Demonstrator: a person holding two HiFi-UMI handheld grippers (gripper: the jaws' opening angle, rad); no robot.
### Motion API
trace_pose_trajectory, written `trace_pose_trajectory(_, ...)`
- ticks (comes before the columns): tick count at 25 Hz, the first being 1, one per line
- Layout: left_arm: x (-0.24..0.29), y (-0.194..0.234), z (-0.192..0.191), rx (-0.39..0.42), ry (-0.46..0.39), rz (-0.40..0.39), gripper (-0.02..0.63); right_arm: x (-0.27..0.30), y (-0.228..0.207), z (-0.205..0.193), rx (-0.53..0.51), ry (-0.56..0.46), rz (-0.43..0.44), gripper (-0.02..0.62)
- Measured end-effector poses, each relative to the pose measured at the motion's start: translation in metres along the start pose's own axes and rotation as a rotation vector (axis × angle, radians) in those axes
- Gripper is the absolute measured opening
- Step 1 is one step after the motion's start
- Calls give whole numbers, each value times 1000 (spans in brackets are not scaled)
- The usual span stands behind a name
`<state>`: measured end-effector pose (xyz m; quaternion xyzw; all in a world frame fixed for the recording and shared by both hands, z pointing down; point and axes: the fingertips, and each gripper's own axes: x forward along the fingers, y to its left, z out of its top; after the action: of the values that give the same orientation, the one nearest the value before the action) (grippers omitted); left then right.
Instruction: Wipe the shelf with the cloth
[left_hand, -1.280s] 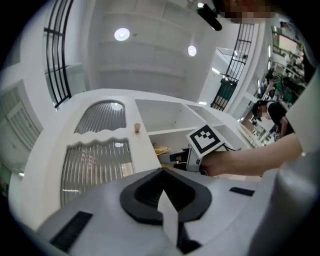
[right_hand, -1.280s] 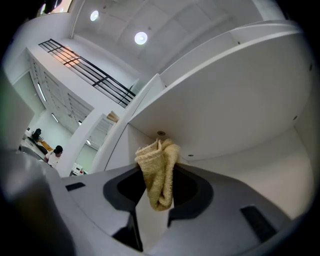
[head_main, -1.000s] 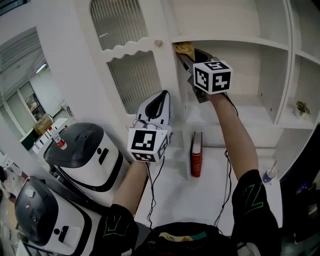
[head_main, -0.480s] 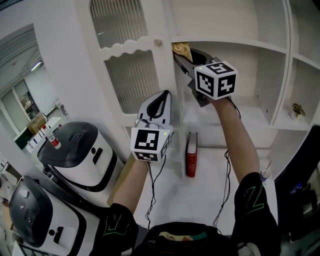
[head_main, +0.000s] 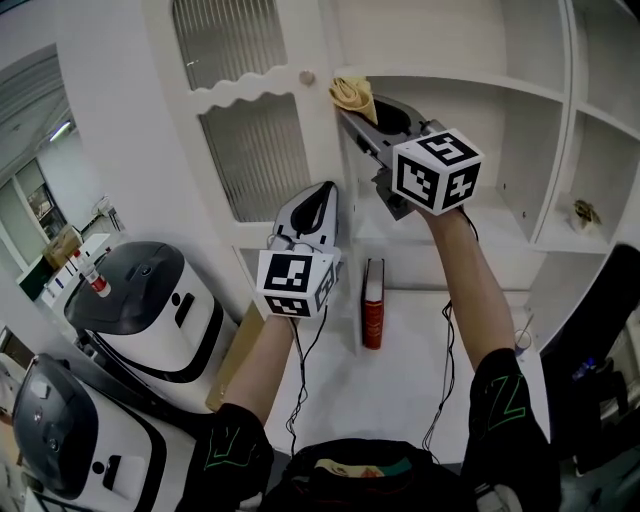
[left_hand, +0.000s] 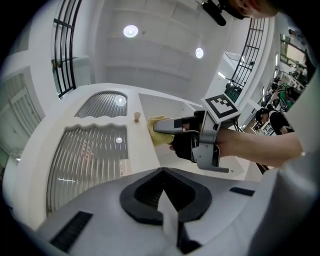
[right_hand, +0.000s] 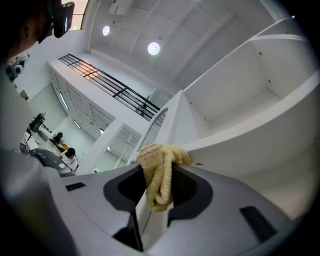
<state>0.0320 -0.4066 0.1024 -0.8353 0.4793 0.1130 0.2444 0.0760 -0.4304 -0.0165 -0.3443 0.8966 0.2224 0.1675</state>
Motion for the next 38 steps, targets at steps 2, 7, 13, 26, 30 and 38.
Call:
trace_pose_trajectory(2,0,-4,0,-4,-2,-5,-2,-6,6,8,-3,-39,29,127)
trace_pose_trajectory(7,-2,-11,0,-21,-8,-10,-2,-23,10,19,5,-88,82,127)
trace_pose_trajectory(13,-4,-18,-5,-46,-7,-14,-2,-32,-19,-10,26,-5,-36,127)
trace_pose_trajectory(26,-14,-26,-26,-71,18,-8,-2,-16,-69,-102,40,224,-199,127)
trace_pose_trajectory(30,-16,-26,-34,-77,28,-7,-2,0,-65,-112,127,220,-173,127)
trace_pose_trajectory(38,-24,-20,-38,-89,32,-1,-2,2,-42,-114,65,231,-82,127)
